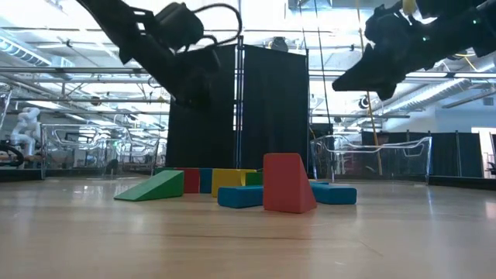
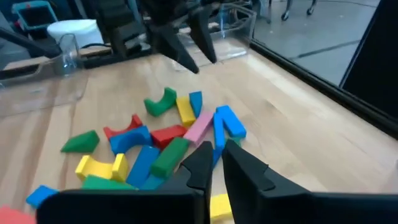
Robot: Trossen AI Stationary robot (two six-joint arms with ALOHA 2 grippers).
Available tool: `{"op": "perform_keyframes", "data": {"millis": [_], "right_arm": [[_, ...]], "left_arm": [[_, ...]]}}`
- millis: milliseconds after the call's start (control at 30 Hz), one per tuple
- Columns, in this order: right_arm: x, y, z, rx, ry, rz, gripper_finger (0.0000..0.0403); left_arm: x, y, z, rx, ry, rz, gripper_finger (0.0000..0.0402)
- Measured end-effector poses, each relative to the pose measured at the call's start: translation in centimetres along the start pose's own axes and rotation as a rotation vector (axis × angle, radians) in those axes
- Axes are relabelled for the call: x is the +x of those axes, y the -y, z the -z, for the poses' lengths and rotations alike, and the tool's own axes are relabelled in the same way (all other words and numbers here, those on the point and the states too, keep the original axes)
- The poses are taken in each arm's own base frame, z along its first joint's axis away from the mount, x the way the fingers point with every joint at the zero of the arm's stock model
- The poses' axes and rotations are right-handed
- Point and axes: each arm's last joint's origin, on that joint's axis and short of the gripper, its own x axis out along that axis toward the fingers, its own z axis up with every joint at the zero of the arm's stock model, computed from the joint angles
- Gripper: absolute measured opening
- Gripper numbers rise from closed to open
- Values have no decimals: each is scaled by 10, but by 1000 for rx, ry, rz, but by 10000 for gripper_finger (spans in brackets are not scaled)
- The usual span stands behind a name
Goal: Sort blocks by size
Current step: Put the blue rectangular block into the top right transparent bin
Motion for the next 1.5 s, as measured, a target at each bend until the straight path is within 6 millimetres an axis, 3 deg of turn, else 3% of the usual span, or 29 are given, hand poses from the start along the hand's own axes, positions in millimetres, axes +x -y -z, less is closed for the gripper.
{"op": "perform_keyframes", "data": {"millis": [233, 567, 1033, 1300, 1500], "right_arm": [[8, -5, -3, 12, 63, -18, 67], [13, -3, -3, -63, 73, 7, 142], [24, 9, -2, -43, 78, 113, 151], [23, 8, -3, 20, 88, 101, 151], [23, 9, -3, 23, 88, 102, 151]], "left_arm": [[15, 3, 15, 4, -115, 13, 173], [23, 0, 19, 59, -141, -99, 266], [32, -38, -3, 64, -55, -15, 270], [36, -56, 5, 115, -61, 46, 270], [57, -58, 24, 77, -124, 131, 270]]}}
